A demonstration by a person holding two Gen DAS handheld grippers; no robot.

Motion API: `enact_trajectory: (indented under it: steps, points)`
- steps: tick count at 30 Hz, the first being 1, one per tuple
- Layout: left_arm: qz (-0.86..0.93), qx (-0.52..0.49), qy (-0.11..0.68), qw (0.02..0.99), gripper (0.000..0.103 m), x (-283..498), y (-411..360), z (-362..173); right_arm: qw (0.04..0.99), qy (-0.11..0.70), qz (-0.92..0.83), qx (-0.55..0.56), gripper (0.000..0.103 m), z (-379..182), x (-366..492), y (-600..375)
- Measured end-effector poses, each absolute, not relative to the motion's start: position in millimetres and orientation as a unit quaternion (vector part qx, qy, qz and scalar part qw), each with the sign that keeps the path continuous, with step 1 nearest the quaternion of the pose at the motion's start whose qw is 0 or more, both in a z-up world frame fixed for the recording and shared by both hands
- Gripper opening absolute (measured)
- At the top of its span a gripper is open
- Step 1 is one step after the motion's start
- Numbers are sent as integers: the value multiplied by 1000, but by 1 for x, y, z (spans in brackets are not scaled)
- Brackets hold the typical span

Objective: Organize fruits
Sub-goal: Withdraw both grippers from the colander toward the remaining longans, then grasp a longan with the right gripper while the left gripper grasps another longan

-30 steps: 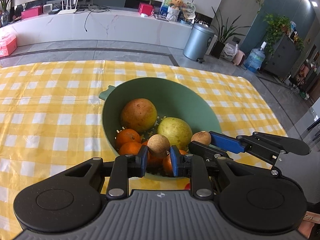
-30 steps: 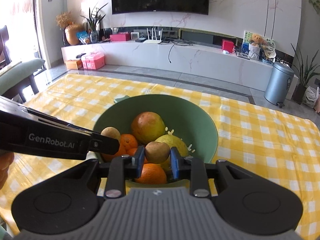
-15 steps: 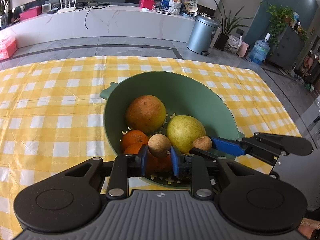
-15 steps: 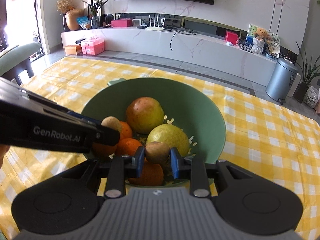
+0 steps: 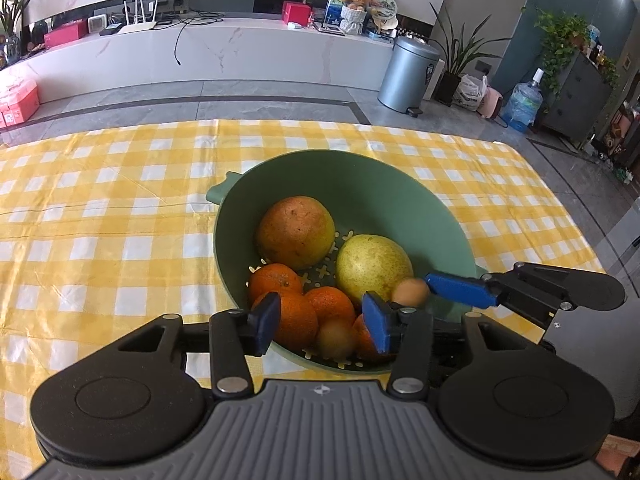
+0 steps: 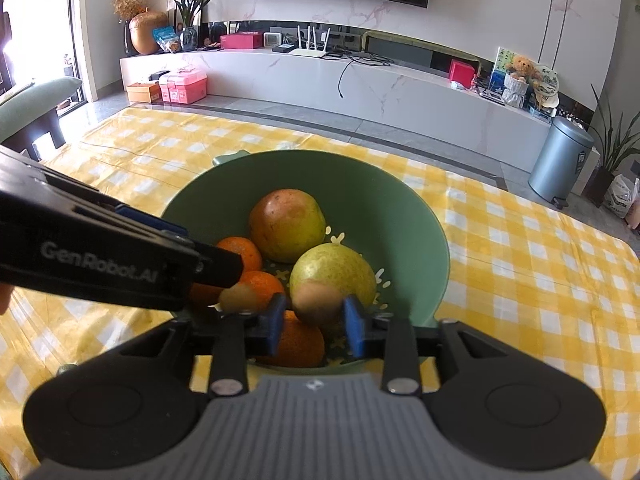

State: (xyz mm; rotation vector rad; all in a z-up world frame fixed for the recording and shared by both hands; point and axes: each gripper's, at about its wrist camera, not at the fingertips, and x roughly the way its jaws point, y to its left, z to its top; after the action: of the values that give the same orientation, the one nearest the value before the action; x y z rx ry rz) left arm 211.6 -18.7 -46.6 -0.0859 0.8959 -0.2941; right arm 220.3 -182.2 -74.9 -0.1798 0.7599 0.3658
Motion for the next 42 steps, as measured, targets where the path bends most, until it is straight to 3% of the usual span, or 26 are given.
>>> enact_trajectory:
  steps: [12,16,27,35,42]
  points:
    - [-149,-53,405,900,59,180,-11,-24,924,334,168,-77,44,-53,196,-191]
    - [-157,-52,399,902,60,168,-12,-19,933,316,158,-66,51,-46,179,-199]
    - [-187,-46,407,893,60,143,-19,-31,942,309,128,-35,51,-48,135,-221]
    - [-203,-42,413,887,60,132,-23,-48,931,346,112,-20,49,-73,121,-230]
    - [-205,-42,431,878,50,132,-26,-70,922,369,114,-27,37,-88,125,-228]
